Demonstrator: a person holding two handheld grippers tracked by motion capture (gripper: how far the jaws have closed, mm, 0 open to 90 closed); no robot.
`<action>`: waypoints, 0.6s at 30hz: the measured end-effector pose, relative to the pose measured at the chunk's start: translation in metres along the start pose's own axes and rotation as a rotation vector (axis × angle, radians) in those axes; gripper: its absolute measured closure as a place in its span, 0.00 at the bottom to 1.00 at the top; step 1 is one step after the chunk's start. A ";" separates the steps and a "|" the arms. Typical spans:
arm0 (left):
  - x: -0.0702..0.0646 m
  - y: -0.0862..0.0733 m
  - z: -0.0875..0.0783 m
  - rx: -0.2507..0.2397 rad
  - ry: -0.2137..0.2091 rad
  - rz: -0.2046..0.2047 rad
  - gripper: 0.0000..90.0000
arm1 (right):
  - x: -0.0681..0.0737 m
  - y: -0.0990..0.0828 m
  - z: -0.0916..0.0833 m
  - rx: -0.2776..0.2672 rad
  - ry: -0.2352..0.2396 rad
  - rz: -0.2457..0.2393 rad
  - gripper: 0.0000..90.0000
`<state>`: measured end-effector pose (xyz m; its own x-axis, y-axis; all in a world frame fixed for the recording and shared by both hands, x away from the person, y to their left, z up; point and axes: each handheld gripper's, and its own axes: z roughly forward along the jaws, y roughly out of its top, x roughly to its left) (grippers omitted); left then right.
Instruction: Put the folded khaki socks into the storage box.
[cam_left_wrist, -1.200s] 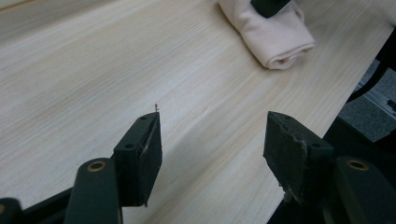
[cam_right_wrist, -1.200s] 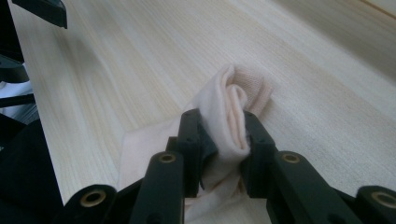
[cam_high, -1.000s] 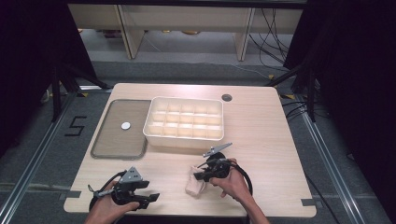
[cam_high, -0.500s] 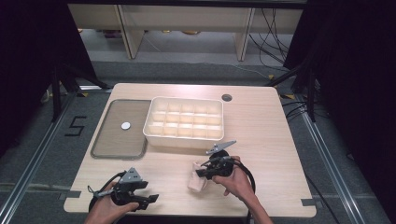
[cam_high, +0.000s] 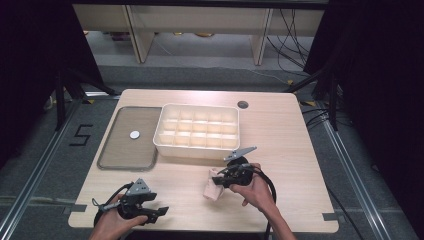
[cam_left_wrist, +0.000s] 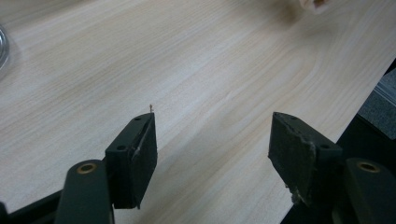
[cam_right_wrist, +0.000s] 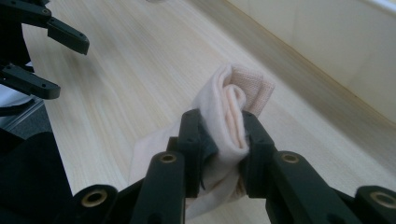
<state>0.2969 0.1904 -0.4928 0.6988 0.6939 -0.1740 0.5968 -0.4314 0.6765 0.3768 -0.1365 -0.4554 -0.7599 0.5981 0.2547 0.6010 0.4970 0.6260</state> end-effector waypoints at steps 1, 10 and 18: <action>0.001 0.000 0.000 0.001 0.003 0.002 0.35 | 0.000 0.000 0.000 0.000 0.000 0.000 0.82; 0.001 0.001 -0.001 -0.005 -0.005 0.002 0.36 | -0.002 0.013 -0.006 0.047 -0.044 0.011 0.82; 0.003 0.001 -0.002 -0.003 0.005 0.001 0.36 | -0.008 0.021 -0.017 0.034 -0.055 0.010 0.82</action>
<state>0.2987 0.1928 -0.4913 0.6971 0.6966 -0.1695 0.5949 -0.4301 0.6790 0.3911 -0.1410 -0.4315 -0.7399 0.6361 0.2189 0.6170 0.5120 0.5977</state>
